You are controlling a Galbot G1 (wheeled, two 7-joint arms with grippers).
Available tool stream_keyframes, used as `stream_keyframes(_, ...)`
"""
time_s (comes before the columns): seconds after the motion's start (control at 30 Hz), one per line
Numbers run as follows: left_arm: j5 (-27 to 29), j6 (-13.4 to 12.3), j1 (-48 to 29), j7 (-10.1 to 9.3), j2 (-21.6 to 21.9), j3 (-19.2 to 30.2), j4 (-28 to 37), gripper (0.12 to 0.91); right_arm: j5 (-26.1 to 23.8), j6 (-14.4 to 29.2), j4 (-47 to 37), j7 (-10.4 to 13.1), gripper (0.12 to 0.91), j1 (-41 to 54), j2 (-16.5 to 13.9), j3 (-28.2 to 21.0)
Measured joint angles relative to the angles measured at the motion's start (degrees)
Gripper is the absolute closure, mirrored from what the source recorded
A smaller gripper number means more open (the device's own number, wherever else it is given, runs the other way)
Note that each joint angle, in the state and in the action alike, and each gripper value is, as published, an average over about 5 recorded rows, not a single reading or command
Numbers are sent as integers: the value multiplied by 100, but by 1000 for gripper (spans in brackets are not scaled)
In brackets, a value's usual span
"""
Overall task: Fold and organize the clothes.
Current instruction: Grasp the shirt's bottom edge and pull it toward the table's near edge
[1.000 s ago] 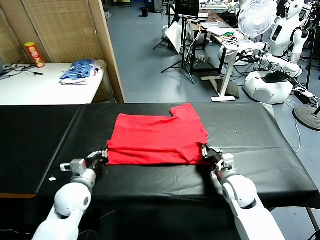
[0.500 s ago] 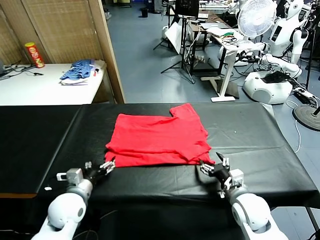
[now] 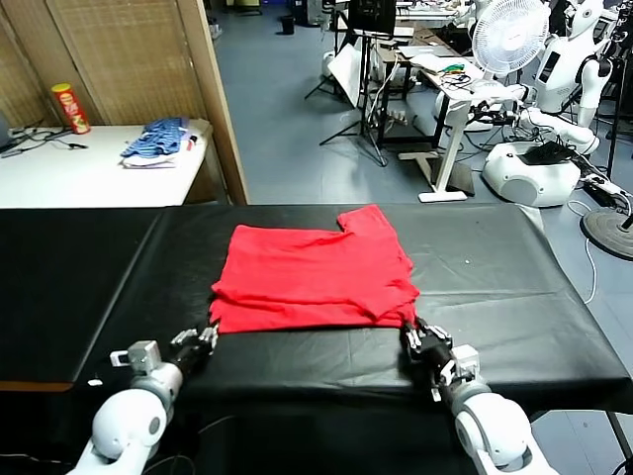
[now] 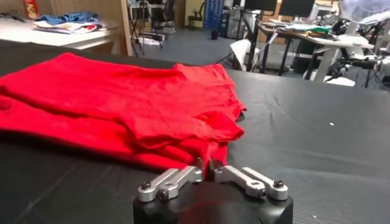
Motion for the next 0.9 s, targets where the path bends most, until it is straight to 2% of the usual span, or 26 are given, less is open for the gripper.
stream_keyframes(0.17,682,-108,124,19,91,45,-220,905,108,-349,296,188,903,-315,-2,77)
stream_keyframes(0.33,1426,-153,346,59,297,-35,-431,905,133,-467,643,209,903,-754,-28,148)
stream_keyframes(0.53,1671,-77,858,129,586,-242,-816,905,131,-473,976,189,903,-1187,-44,183)
stream_keyframes(0.7,1719,71,1340,139,642,-344,-1131,905,133,-379,1165,62,888,-1413,-61,214)
stream_keyframes(0.77,1722,155,1490,122,639,-362,-1217,901,139,-370,1260,35,840,-1474,-89,234)
stream_keyframes(0.83,1708,255,1615,91,633,-387,-1299,865,145,-394,1367,30,750,-1521,-121,250)
stream_keyframes(0.9,1669,352,1727,37,624,-428,-1384,777,147,-438,1475,38,650,-1558,-152,263)
